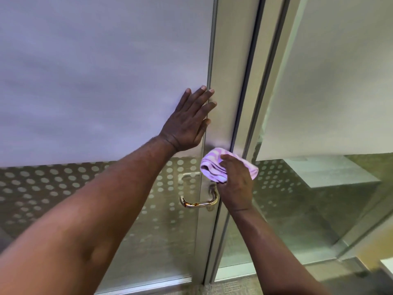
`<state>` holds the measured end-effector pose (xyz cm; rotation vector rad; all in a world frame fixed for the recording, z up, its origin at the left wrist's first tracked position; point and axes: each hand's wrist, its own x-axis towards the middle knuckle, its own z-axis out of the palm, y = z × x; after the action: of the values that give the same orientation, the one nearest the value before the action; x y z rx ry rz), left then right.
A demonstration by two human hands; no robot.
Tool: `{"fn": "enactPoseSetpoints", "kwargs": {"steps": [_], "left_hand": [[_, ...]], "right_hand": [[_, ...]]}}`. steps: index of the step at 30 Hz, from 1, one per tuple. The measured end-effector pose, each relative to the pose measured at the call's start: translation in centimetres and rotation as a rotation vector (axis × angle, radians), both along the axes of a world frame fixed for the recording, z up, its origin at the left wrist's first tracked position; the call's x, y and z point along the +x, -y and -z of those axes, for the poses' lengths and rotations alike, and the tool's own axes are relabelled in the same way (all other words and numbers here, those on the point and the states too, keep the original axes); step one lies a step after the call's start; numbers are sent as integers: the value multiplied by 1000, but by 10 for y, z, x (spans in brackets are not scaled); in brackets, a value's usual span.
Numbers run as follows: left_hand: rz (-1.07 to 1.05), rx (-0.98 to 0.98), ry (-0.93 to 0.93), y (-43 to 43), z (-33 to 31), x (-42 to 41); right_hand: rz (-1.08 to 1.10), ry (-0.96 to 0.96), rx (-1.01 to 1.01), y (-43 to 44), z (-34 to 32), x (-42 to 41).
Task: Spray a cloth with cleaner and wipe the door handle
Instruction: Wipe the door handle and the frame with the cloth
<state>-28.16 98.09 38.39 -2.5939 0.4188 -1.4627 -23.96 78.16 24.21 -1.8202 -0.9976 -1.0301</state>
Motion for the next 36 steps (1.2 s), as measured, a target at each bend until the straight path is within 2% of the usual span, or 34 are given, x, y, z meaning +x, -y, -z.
{"fn": "enactPoseSetpoints", "kwargs": {"steps": [14, 23, 31, 36], "left_hand": [[-19, 50, 33, -6, 6, 7], [-31, 53, 27, -5, 6, 8], [-34, 54, 22, -4, 5, 7], [-34, 57, 19, -5, 5, 7]], "right_hand": [[-35, -370, -336, 4, 63, 12], [77, -499, -619, 8, 81, -10], [43, -601, -706, -30, 79, -50], [36, -580, -704, -19, 79, -44]]}}
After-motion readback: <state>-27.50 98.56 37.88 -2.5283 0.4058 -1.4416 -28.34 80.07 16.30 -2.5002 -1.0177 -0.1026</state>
